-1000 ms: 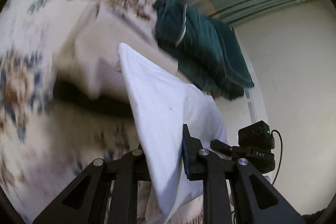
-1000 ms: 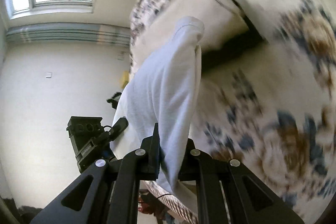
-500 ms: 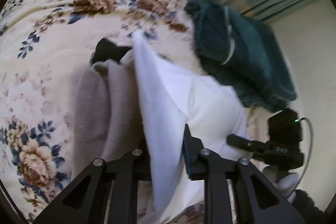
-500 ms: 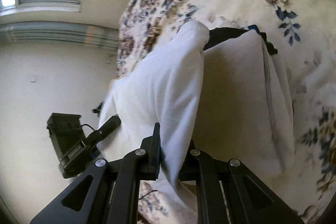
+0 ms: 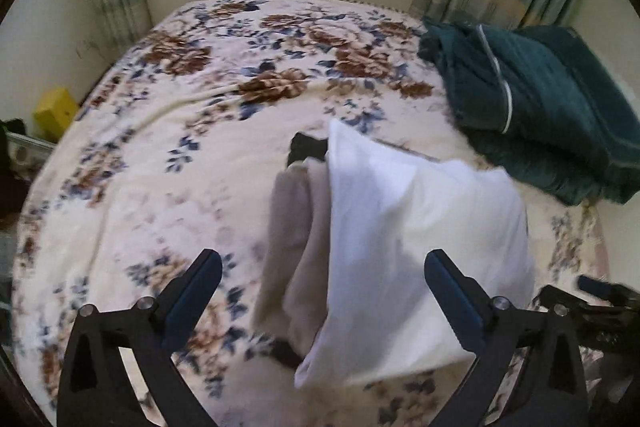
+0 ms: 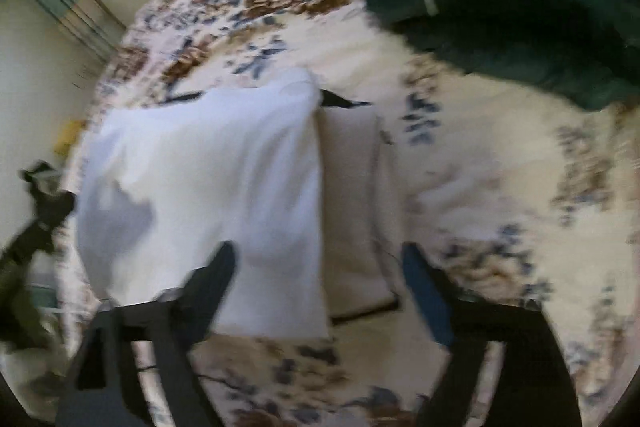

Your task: Fold small clothes

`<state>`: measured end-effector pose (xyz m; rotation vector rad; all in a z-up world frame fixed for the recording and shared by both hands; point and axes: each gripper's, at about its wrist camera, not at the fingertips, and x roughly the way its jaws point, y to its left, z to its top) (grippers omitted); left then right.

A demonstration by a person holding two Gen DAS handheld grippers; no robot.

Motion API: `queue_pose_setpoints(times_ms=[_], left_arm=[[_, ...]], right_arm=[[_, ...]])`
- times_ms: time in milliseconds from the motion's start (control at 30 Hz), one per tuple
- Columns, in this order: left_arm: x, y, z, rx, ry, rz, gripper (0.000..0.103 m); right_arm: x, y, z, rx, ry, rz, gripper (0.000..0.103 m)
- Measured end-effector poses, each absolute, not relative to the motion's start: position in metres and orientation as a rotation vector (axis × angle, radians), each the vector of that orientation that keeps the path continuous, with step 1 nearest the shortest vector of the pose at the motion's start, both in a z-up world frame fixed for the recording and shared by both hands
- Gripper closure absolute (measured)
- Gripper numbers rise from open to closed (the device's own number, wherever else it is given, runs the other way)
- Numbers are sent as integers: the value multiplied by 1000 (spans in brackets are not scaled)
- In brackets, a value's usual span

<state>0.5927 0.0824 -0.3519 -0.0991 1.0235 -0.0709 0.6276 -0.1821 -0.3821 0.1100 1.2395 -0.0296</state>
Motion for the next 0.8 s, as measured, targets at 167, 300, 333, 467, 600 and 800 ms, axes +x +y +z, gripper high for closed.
queue_pose_setpoints(times_ms=[167,300,333,467,600,800], left_arm=[[550,71,-324,-36,995,-41,0],[520,68,-294,-22,976,-34,0],[509,67,-284,-16,970,-38,0],[468,62,-244,14,924,-37,0],[416,59,-196,26,861,-31,0],[346,57,-135,14,806,-43,0]], right_arm=[[575,-174,-343,12,1170,-145,0],[530,-174,-300,2,1109,-211,0],[521,-174,-290,1,1100,-216,0],[475,-174,-236,-6,1047,-232,0],[421,-169,-178,-12,980,-235,0],[335,-159,-98,-30,892,-221,0]])
